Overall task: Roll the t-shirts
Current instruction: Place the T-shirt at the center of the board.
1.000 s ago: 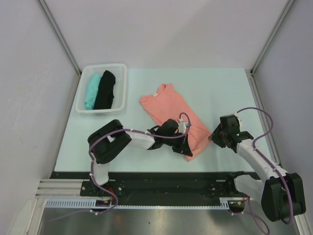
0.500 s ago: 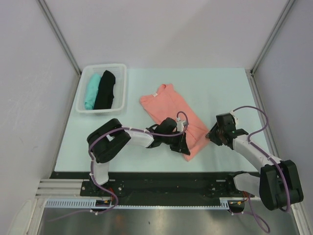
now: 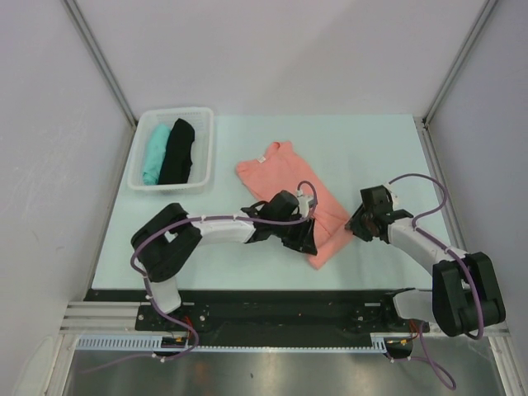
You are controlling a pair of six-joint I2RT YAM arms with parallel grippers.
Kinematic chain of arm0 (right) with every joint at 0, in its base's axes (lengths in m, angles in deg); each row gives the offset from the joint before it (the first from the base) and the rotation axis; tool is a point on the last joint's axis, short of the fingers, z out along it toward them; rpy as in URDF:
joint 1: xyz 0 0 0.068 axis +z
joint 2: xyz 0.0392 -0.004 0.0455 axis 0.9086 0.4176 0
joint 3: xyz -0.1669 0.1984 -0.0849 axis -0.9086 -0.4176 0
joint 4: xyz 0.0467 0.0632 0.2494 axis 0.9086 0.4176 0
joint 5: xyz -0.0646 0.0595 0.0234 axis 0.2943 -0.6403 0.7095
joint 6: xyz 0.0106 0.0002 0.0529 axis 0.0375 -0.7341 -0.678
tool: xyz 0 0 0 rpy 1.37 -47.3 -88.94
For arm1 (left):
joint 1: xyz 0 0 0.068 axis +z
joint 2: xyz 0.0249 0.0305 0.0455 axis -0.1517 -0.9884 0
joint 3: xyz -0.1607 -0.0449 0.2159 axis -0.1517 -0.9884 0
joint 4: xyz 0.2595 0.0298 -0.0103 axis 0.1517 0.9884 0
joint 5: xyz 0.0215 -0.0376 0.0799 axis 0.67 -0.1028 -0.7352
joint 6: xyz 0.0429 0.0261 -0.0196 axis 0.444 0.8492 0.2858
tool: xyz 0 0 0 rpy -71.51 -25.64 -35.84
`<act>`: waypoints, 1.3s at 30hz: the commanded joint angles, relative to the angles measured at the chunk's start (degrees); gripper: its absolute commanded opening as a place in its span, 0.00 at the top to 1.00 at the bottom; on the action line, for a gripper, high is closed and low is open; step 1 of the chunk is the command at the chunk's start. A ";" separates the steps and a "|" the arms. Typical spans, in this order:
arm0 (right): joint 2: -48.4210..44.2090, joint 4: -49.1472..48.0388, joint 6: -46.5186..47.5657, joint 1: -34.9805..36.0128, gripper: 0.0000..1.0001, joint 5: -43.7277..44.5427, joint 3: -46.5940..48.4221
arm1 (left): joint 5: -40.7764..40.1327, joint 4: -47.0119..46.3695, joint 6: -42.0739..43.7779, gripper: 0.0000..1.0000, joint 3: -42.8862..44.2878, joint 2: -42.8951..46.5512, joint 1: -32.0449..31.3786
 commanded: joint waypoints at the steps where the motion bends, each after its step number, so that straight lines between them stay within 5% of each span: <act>1: 1.71 -0.17 -0.13 0.53 0.61 2.87 2.48 | -3.24 5.67 5.48 0.55 4.01 5.47 0.28; 9: 1.98 1.24 0.13 0.97 0.60 3.49 3.80 | -6.15 8.49 7.77 0.53 12.61 2.50 -0.77; 16: 1.98 1.94 -0.04 1.05 0.60 3.93 4.24 | -5.97 7.26 6.72 0.64 21.49 -6.99 -3.23; 29: 1.45 2.38 0.30 0.97 0.59 3.31 4.51 | -10.09 6.90 5.84 0.74 22.03 -12.88 -5.35; 39: -7.68 4.76 4.61 0.97 0.54 6.39 4.42 | -16.78 9.98 5.49 0.83 22.64 -14.64 -5.34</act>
